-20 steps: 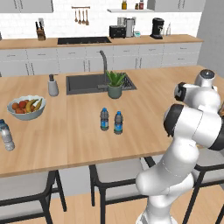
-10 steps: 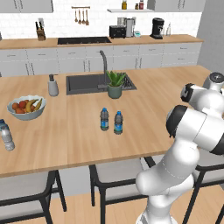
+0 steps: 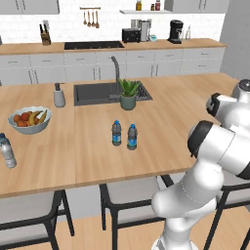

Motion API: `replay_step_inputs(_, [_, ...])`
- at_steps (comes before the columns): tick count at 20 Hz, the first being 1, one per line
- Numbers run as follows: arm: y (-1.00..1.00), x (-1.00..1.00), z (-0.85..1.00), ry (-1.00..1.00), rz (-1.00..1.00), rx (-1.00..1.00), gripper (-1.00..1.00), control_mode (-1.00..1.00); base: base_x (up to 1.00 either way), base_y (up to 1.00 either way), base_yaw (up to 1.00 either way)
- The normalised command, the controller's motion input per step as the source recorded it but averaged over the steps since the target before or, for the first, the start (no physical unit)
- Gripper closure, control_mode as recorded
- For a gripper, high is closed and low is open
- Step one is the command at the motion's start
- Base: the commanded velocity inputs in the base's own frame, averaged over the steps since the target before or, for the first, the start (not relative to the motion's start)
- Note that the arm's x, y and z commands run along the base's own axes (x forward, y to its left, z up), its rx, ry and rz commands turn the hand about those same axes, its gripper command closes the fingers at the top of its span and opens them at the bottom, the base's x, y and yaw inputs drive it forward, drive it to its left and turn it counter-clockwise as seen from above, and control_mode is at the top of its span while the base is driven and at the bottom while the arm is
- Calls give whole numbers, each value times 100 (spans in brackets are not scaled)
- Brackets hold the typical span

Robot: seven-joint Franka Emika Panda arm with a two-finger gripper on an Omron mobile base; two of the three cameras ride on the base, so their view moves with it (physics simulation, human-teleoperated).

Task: Move the plastic bottles in the middle to the plastics group, and the glass bottles in the middle to the glass group.

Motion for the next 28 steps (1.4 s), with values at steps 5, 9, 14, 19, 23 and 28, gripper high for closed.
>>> replay_step_inputs(5, [-17,-13,0,0,-8,1,100,-100,0,0,0])
replay_step_inputs(9, [-23,-7,0,0,-8,0,100,-100,0,0,0])
replay_step_inputs(14, [-21,0,0,0,-6,1,100,-100,0,0,0])
replay_step_inputs(19, [0,0,-13,0,-1,2,100,-100,0,0,0])
replay_step_inputs(23, [0,0,-41,0,0,4,100,-100,0,0,0])
replay_step_inputs(28, [0,0,-29,0,-1,2,100,-100,0,0,0])
